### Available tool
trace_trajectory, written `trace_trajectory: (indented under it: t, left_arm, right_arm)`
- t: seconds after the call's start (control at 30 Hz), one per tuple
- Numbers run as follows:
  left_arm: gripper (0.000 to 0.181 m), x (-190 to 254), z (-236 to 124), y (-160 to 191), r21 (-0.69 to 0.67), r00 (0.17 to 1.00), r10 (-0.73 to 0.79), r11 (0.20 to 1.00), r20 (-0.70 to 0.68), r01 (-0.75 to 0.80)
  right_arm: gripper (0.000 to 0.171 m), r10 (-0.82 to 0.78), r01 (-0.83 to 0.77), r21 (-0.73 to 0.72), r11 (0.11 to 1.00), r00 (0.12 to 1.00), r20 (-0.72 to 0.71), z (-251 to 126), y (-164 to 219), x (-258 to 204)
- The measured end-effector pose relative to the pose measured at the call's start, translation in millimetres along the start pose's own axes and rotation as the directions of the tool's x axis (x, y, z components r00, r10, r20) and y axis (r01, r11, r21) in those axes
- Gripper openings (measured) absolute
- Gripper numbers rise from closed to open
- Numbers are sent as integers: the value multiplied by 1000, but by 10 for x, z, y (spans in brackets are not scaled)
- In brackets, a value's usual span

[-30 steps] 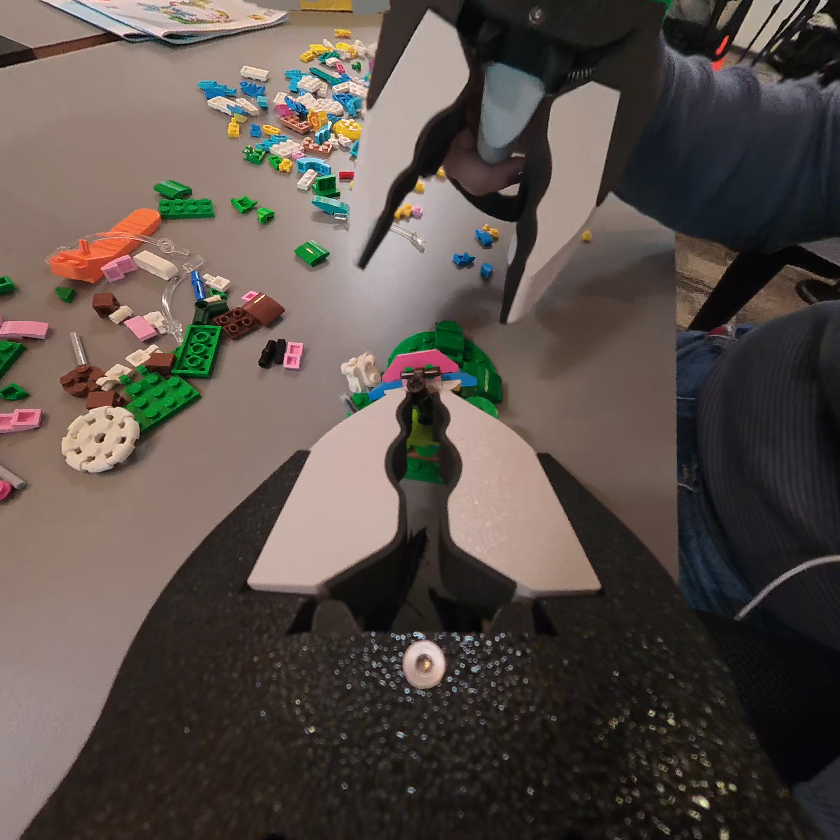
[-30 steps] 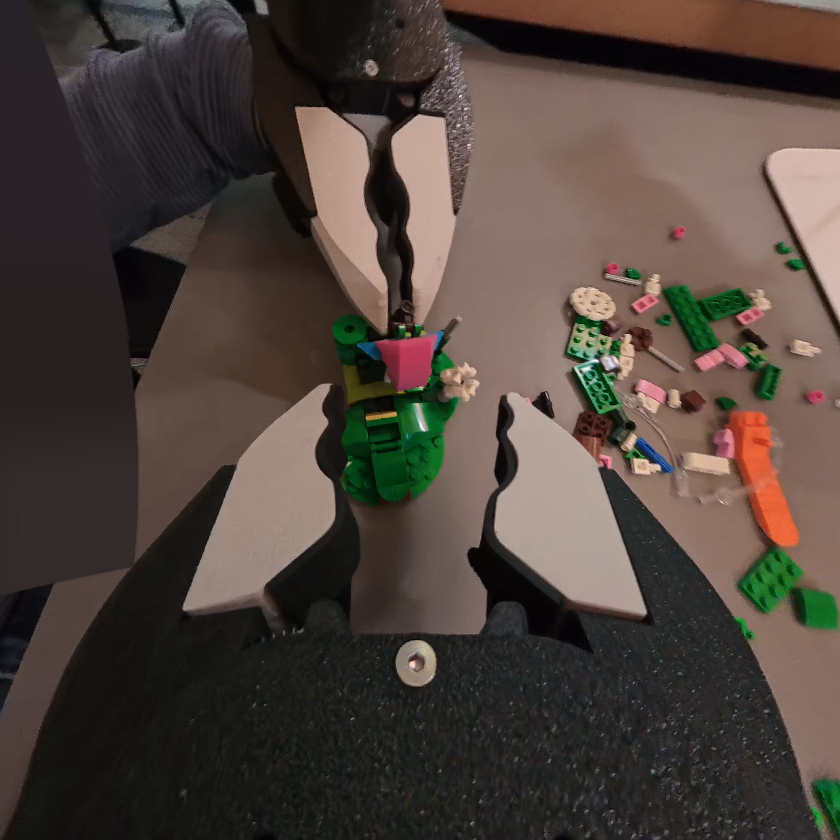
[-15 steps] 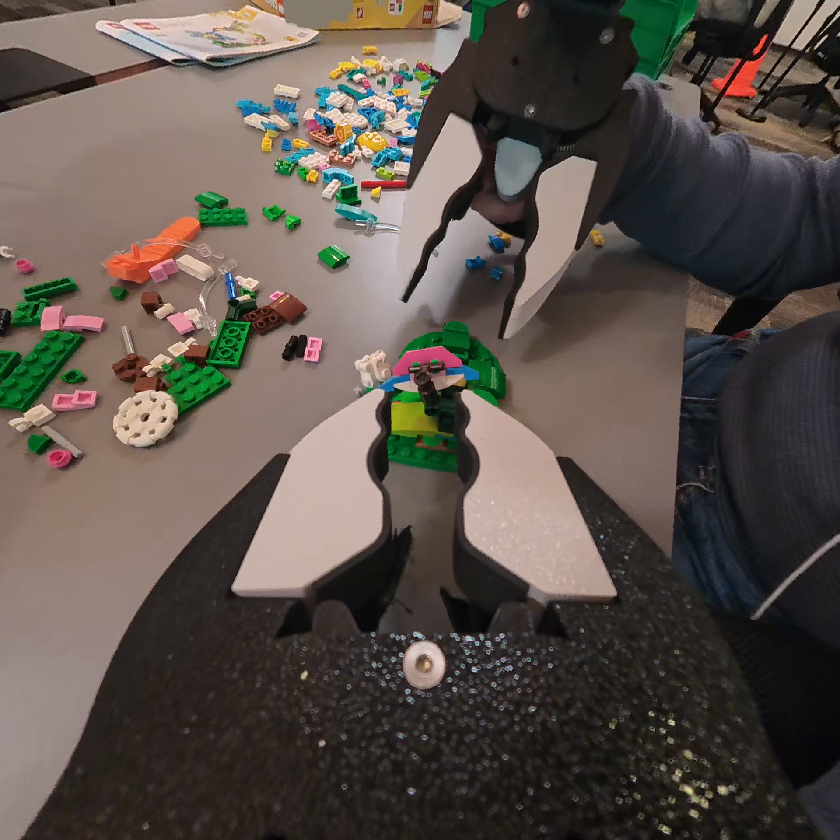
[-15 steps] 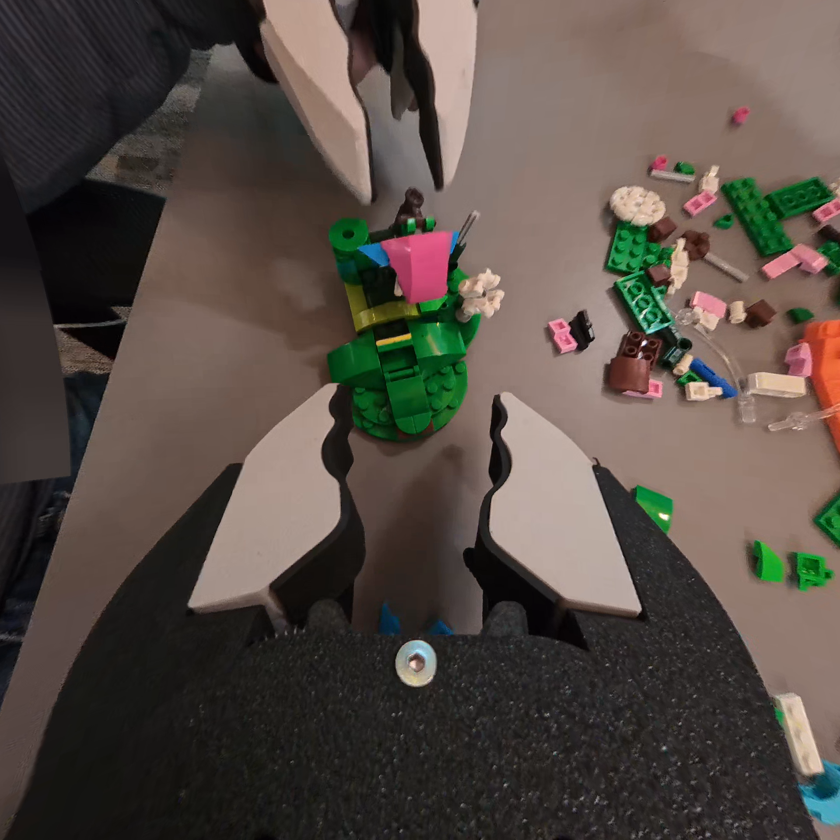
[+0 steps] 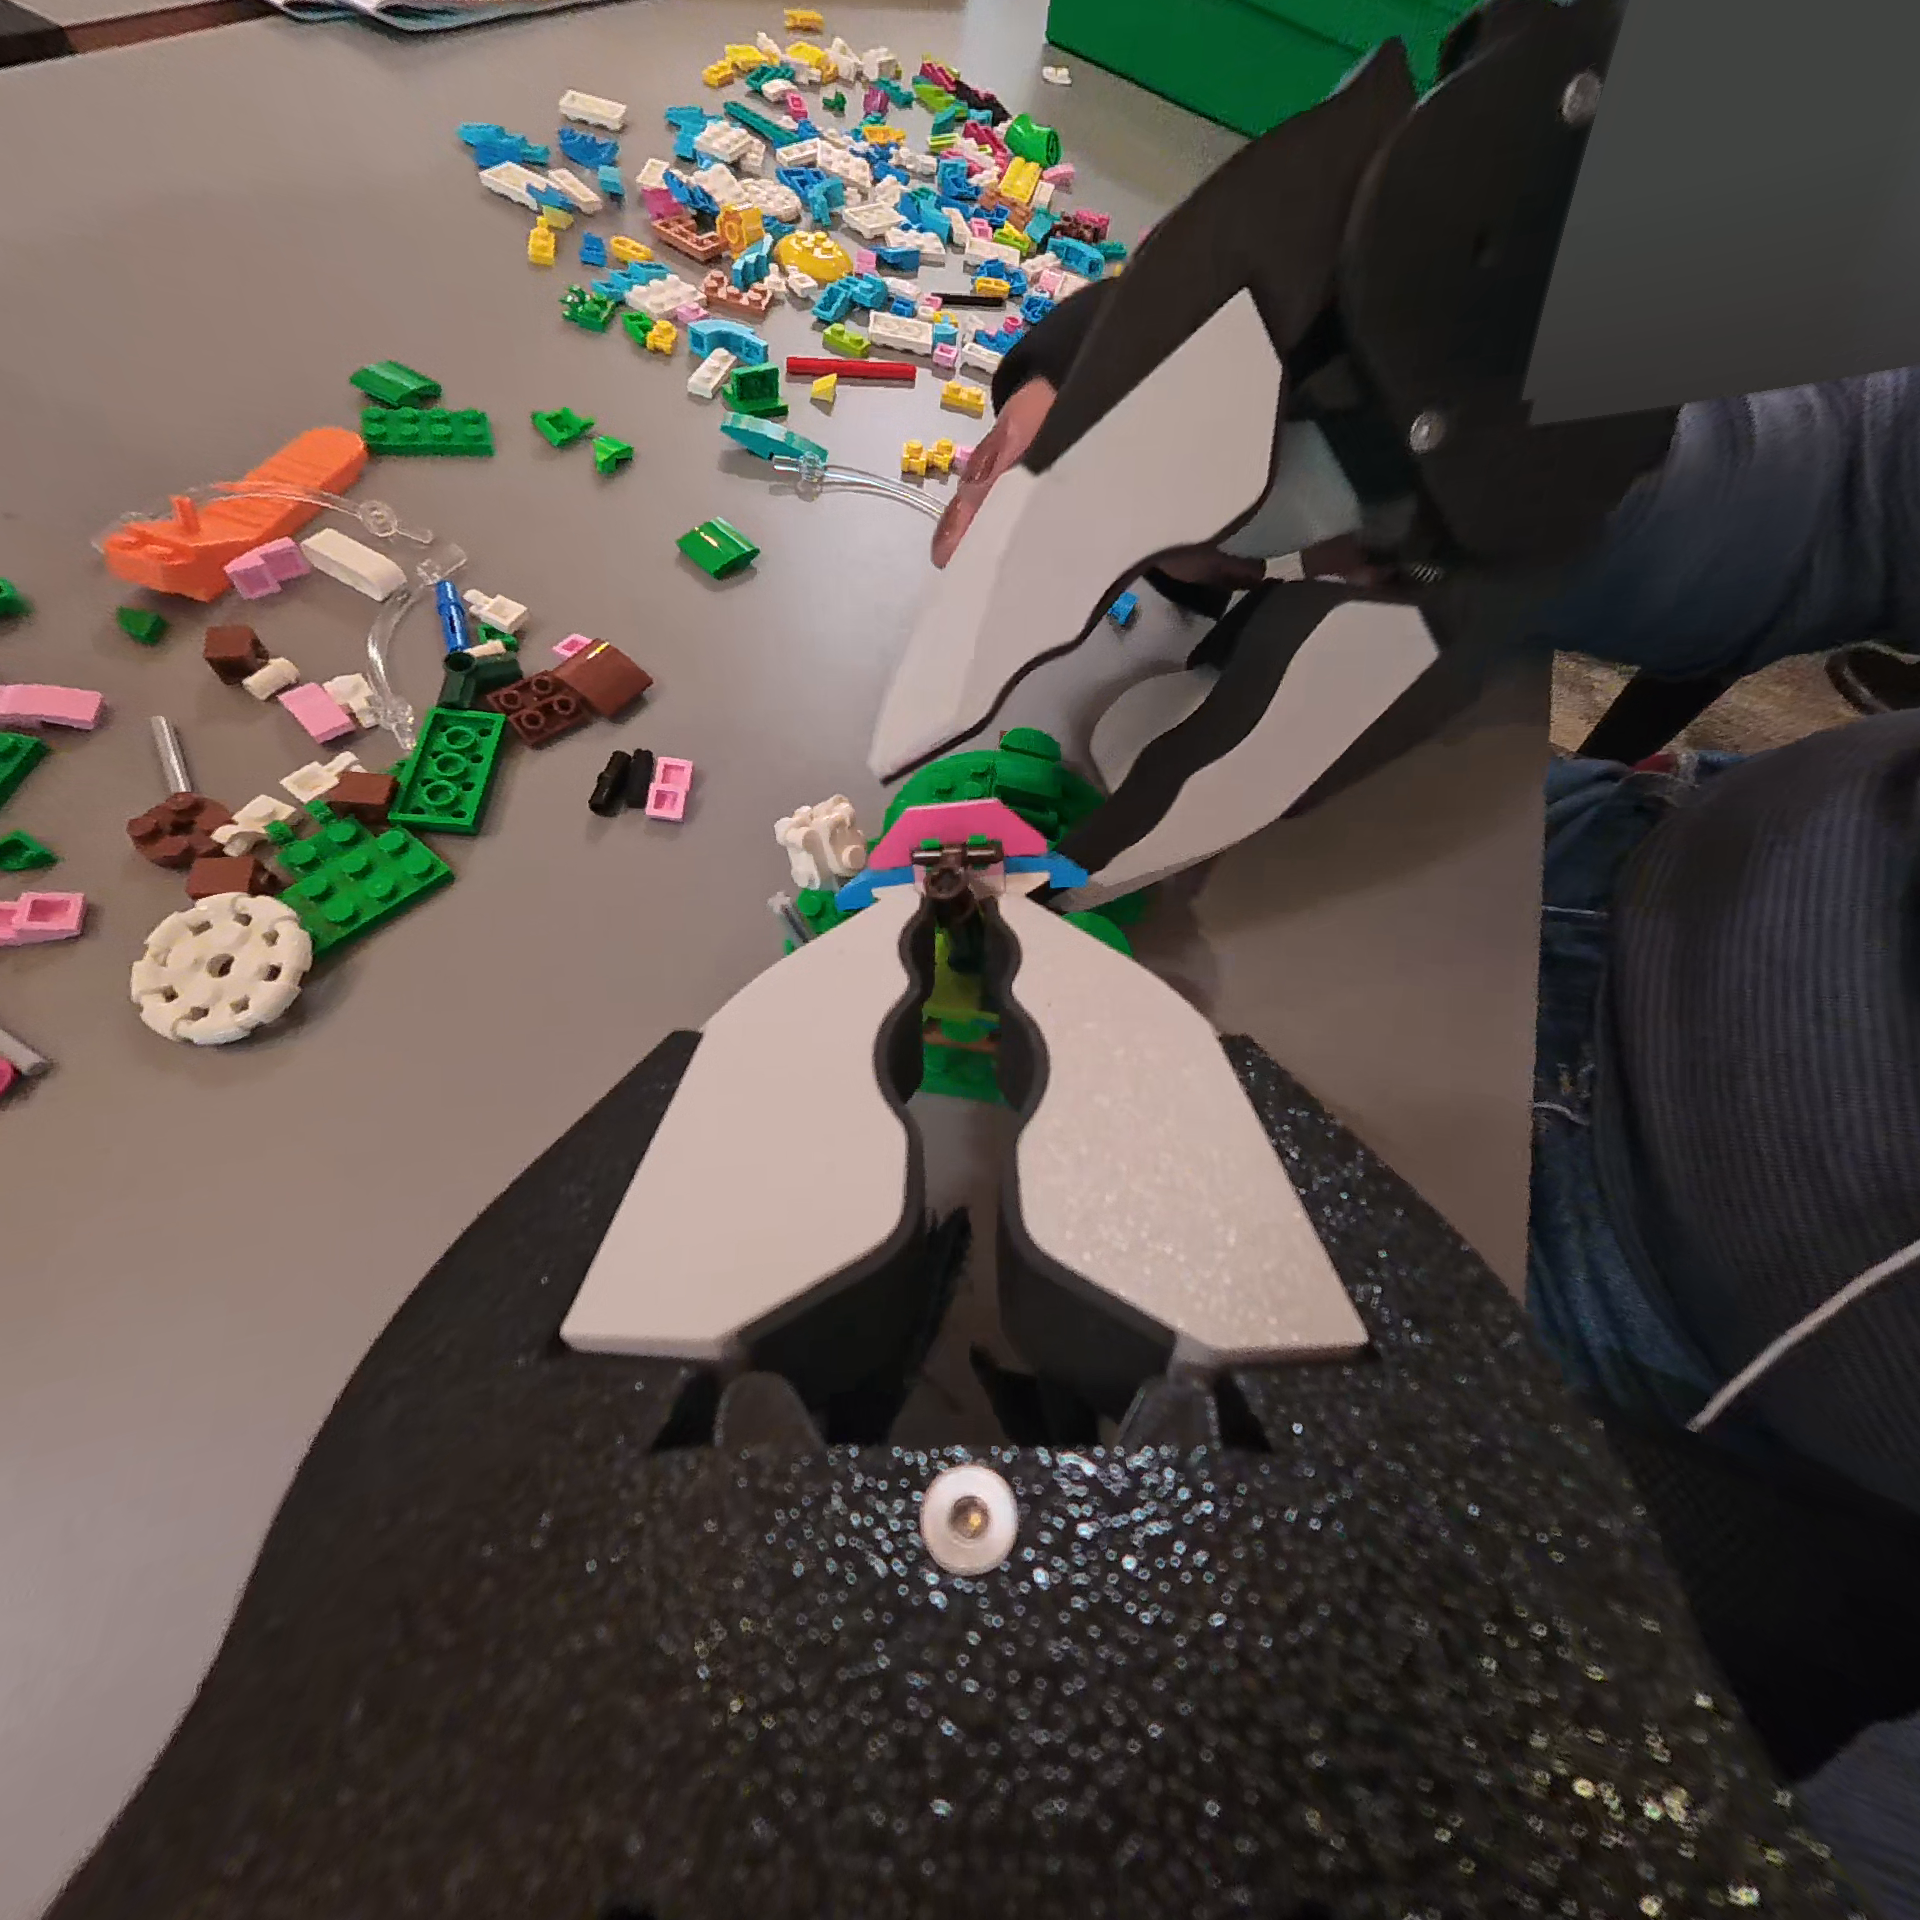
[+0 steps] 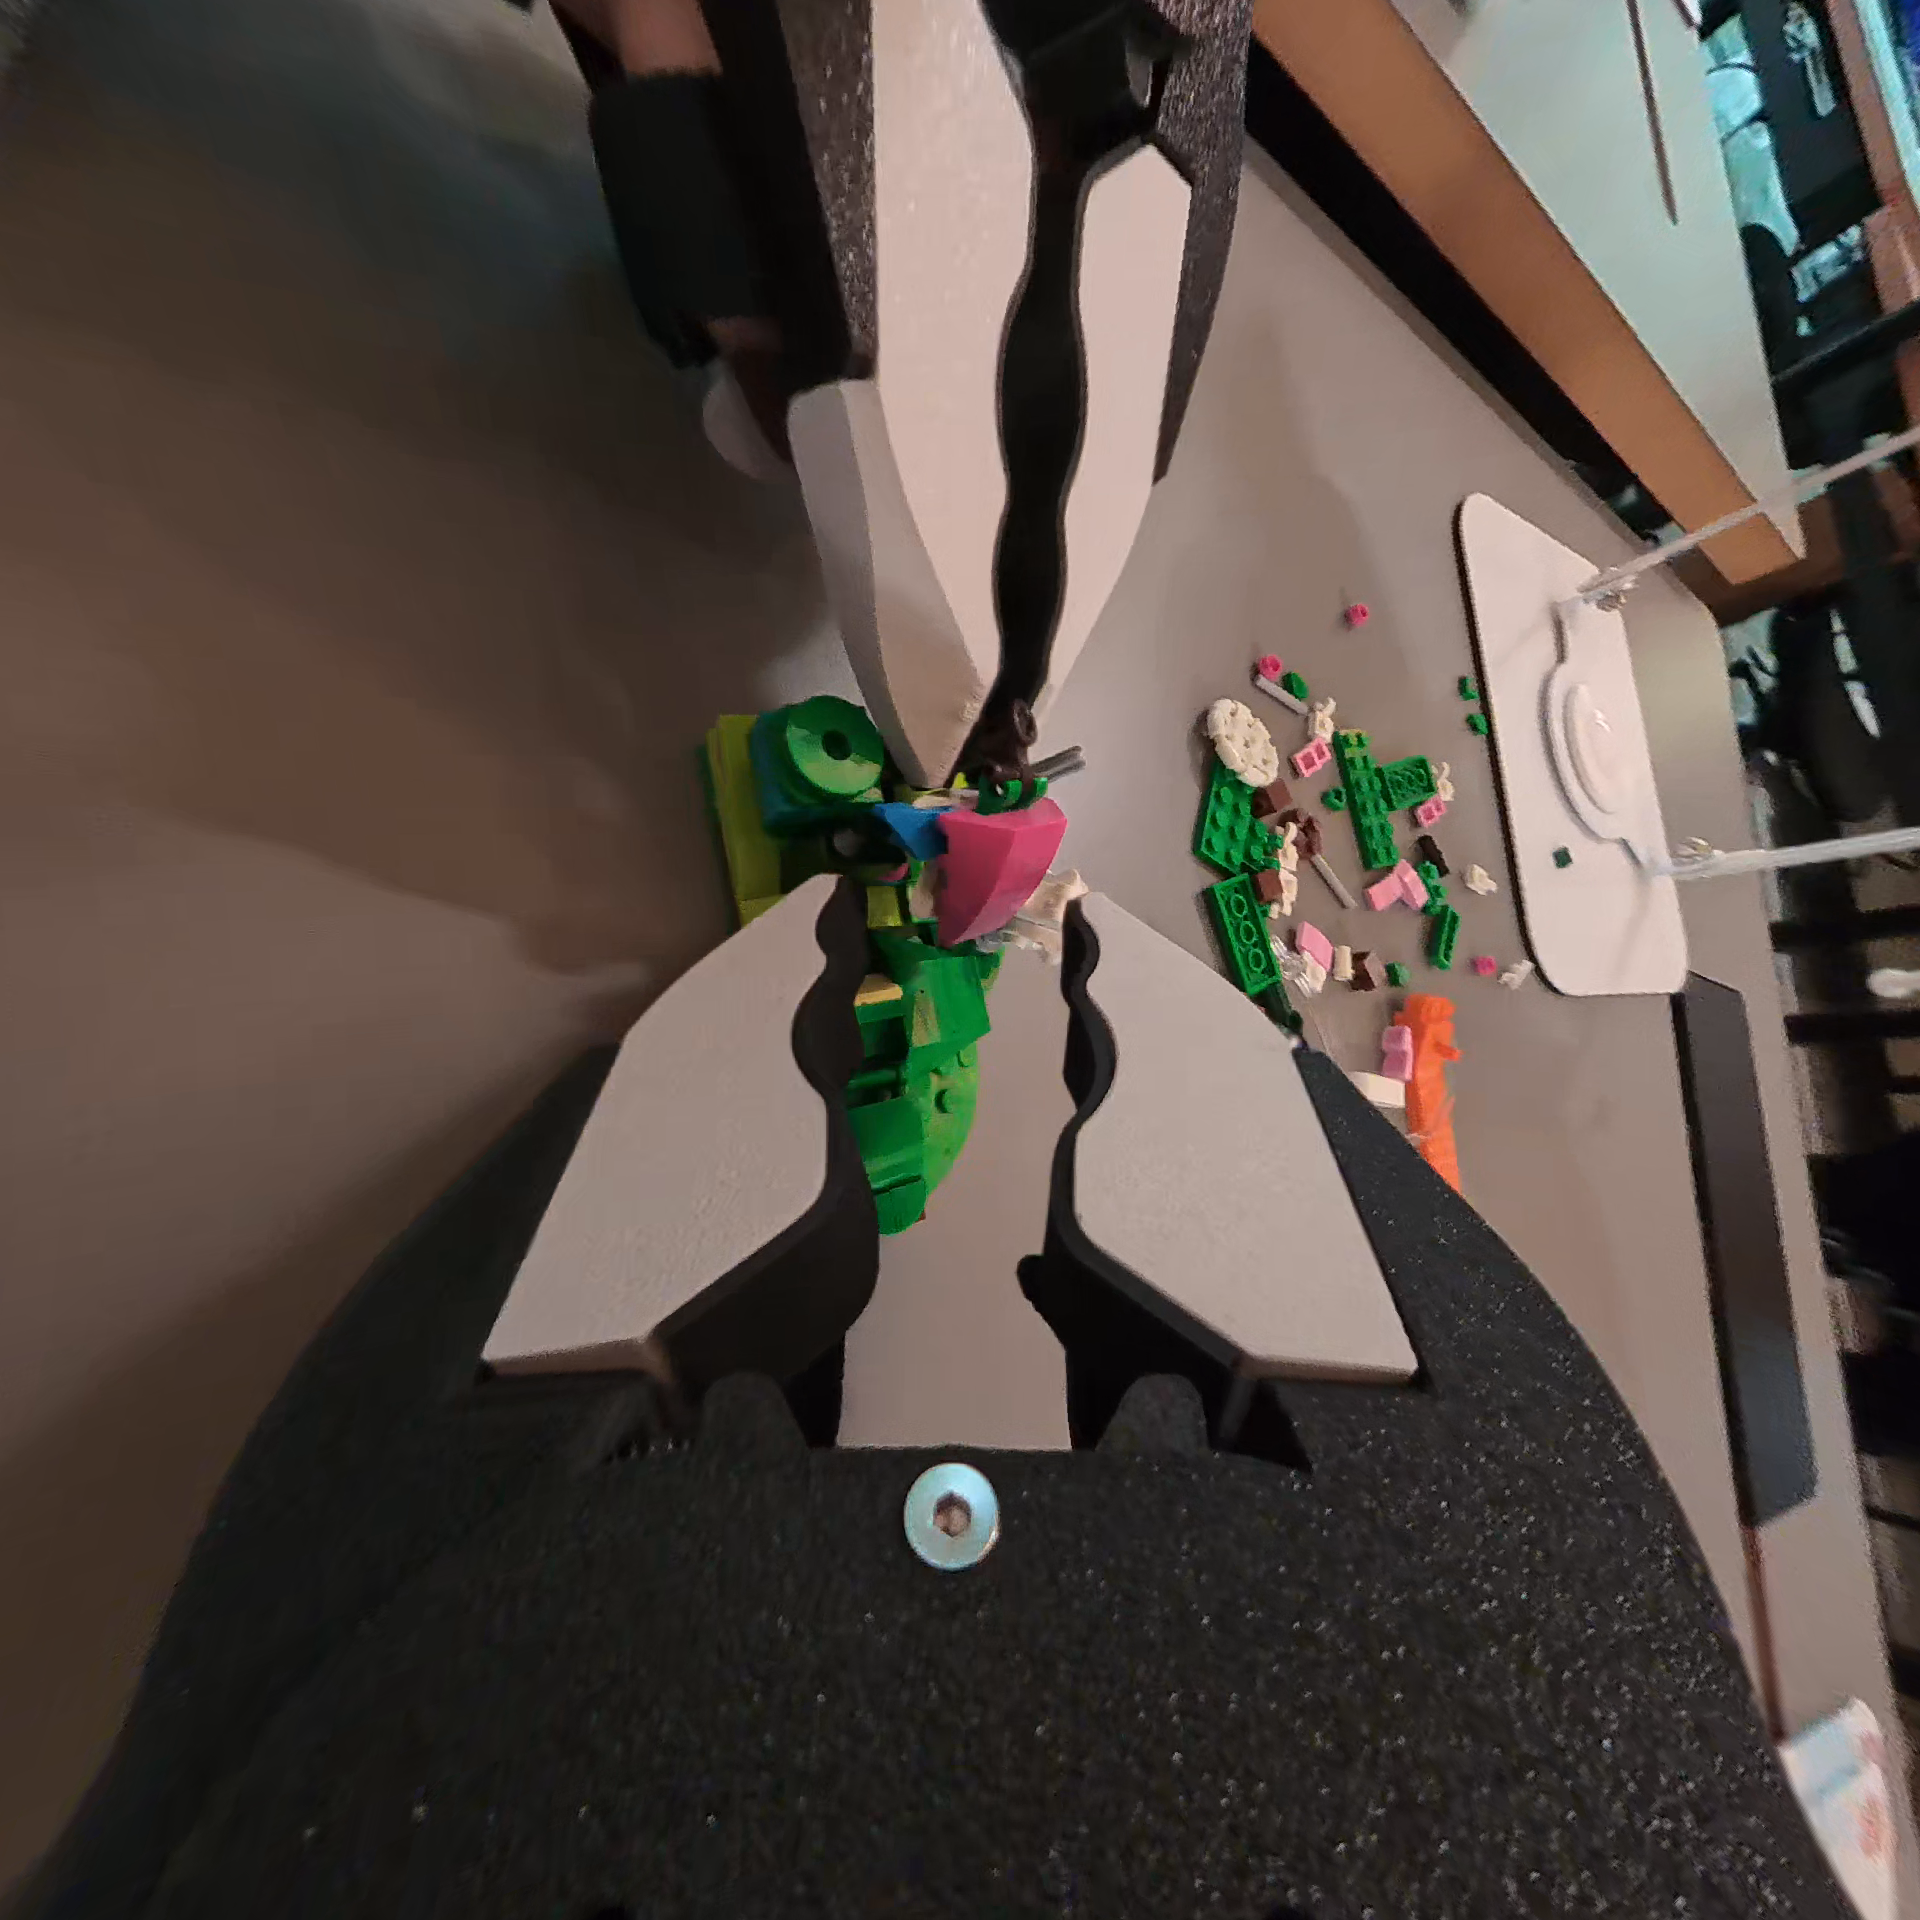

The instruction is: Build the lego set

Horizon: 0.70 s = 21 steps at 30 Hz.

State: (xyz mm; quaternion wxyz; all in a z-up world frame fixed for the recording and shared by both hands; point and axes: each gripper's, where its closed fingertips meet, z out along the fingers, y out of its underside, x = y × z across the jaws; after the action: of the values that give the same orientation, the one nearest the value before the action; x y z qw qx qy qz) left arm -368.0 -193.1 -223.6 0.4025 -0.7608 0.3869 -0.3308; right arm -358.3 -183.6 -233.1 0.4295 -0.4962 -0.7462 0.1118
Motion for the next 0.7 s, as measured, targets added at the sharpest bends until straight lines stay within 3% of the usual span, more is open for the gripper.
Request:
trace_trajectory:
  t: [0.03,0.37,0.7]
  left_arm:
    - [8,0,2,-2,1,1000,-3,1000,-1,3]
    - [7,-5,9,-4,6,1000,-22,1000,-5,22]
    - [7,-22,4,-8,-9,1000,-6,1000,23,6]
  right_arm:
    - [36,-10,10,-16,1000,1000,-17,16,14,13]
    - [22,-152,137,-109,985,978,-145,84,48,74]
    - [17,-475,411,-277,868,850,-228,33,44,175]
